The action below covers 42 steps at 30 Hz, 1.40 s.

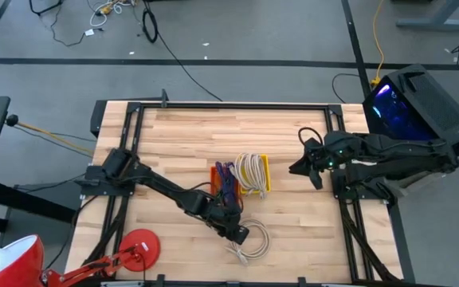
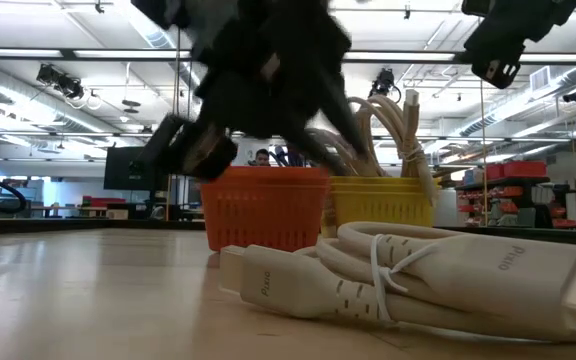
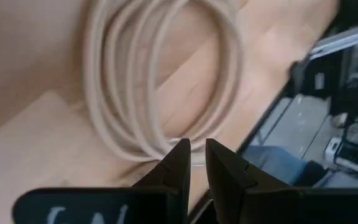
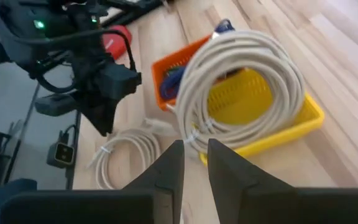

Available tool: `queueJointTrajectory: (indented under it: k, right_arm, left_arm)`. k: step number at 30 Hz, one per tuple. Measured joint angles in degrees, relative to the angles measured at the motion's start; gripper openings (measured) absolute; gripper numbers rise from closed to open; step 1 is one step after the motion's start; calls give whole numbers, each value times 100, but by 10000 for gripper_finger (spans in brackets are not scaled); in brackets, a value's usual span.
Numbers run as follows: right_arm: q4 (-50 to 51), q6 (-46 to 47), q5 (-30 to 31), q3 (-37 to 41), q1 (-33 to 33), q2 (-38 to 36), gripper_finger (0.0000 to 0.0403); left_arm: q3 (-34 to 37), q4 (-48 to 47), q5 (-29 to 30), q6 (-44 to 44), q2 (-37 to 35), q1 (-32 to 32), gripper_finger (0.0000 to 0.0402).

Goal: Pick & Place USB Port
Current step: Put the brown HDMI cable into the yellow basket

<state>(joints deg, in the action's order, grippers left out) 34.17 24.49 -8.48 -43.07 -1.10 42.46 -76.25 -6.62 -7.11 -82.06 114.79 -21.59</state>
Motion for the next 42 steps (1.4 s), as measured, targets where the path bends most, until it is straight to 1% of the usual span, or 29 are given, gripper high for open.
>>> queueJointTrajectory:
  k: [3, 4, 8, 11, 14, 18, 20, 22, 24, 26, 27, 28, 30, 38, 41, 42]
  right_arm:
    - [-55, 88, -1, 0, 0, -30, 73]
    - [-19, 113, -3, 0, 0, -40, 73]
    - [8, 116, -5, 2, 0, -42, 73]
    - [-13, 106, 7, 2, 0, -37, 73]
    - [-24, 146, 10, 2, 0, -35, 73]
    - [-20, 224, 9, 2, 0, -35, 73]
    - [-10, 278, 9, 2, 0, -35, 73]
    - [-11, 295, 8, 2, 0, -35, 73]
    - [-11, 295, 14, 2, 2, -35, 73]
    - [-13, 300, 58, 2, 0, -33, 73]
    - [-15, 294, 91, 2, 0, -34, 73]
    - [-16, 291, 121, 2, 0, -33, 73]
    - [-19, 279, 204, 2, 1, -33, 73]
    - [-32, 155, 310, 2, 0, -31, 73]
    - [-31, 155, 310, 2, 0, -31, 73]
    - [-30, 155, 304, 2, 0, -31, 73]
  left_arm:
    - [13, -191, -436, 203, 189, 82, 55]
    - [1, -73, -572, 306, 282, 111, 59]
    - [2, 16, -892, 443, 499, 213, 96]
    - [2, -25, -927, 422, 513, 283, 134]
    - [0, -22, -739, 427, 511, 350, 164]
    - [0, -4, -649, 469, 509, 464, 175]
    - [0, 1, -724, 519, 522, 519, 166]
    - [0, -22, -846, 649, 526, 545, 142]
    - [0, -79, -940, 760, 535, 539, 99]
    - [1, -69, -993, 823, 535, 510, 40]
    - [0, -55, -1024, 879, 535, 494, 21]
    - [0, -55, -1045, 897, 535, 470, 14]
    - [2, -66, -1091, 893, 542, 420, 5]
    - [-114, 175, -1179, 798, 527, 336, 2]
    - [-116, 328, -1141, 772, 522, 350, 9]
    - [-116, 417, -1234, 768, 522, 363, 14]
